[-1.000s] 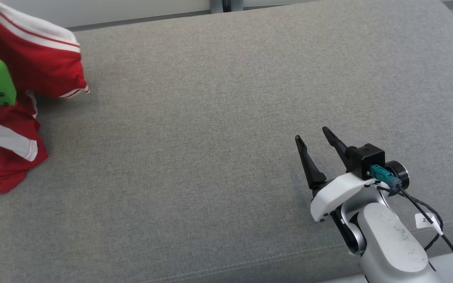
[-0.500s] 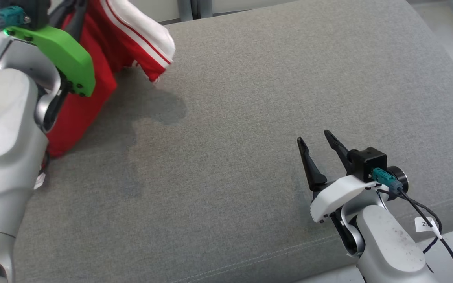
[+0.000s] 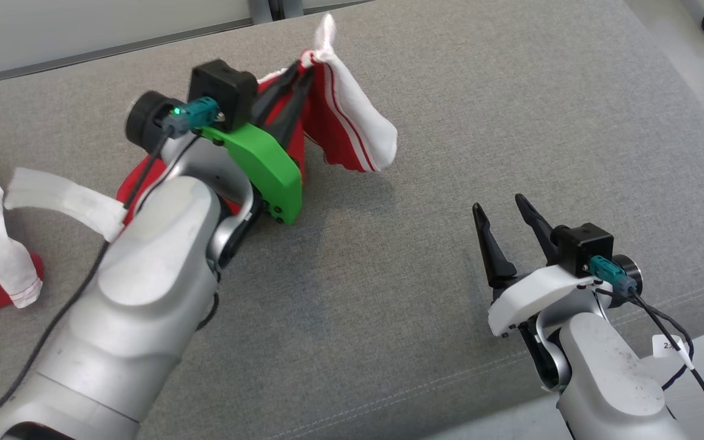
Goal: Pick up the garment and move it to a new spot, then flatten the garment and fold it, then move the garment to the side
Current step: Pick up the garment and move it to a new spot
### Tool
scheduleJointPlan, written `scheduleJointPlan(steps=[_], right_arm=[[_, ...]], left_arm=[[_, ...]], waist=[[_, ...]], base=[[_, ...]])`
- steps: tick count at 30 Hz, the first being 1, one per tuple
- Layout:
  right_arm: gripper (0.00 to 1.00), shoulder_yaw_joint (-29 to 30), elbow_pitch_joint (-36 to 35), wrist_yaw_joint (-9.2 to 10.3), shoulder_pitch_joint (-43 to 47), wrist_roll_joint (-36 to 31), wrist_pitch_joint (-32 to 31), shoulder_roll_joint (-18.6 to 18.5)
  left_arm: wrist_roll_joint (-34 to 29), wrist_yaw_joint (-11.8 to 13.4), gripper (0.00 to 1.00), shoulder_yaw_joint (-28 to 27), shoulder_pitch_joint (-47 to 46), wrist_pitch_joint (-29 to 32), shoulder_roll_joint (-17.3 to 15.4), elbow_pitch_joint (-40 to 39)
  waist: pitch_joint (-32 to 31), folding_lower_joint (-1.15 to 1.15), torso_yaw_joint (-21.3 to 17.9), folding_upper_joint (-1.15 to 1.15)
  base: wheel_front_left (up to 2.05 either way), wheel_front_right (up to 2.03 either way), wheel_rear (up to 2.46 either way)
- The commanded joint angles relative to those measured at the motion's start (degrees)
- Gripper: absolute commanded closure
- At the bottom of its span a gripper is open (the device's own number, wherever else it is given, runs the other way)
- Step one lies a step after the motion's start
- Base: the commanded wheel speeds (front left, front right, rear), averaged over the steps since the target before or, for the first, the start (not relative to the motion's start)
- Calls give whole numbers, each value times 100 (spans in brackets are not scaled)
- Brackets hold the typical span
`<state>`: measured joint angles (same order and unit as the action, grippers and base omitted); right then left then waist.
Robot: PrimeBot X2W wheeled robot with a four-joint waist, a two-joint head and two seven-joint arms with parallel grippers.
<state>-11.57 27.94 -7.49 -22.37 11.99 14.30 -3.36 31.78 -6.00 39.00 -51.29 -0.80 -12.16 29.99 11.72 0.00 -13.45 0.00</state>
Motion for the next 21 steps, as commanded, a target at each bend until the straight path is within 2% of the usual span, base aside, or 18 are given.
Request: scheduleJointPlan(steps=[1, 7, 10, 21], right_arm=[[0, 34, 19, 0, -36, -36, 53, -1], [0, 143, -12, 0, -35, -99, 58, 6], [0, 136, -23, 0, -41, -119, 65, 9], [0, 52, 52, 0, -74, -127, 82, 8]], left_arm=[[29, 39, 100, 44, 147, -51, 82, -34], [91, 86, 100, 269, 506, -252, 513, -113], [120, 101, 100, 366, 684, -358, 612, 5], [663, -47, 100, 776, 1389, -946, 905, 1074]], waist=[[2, 0, 20, 0], [35, 0, 129, 0], [67, 0, 165, 0], [-9, 0, 169, 0]], base=[[0, 0, 0], [0, 0, 0], [0, 0, 0], [0, 0, 0]])
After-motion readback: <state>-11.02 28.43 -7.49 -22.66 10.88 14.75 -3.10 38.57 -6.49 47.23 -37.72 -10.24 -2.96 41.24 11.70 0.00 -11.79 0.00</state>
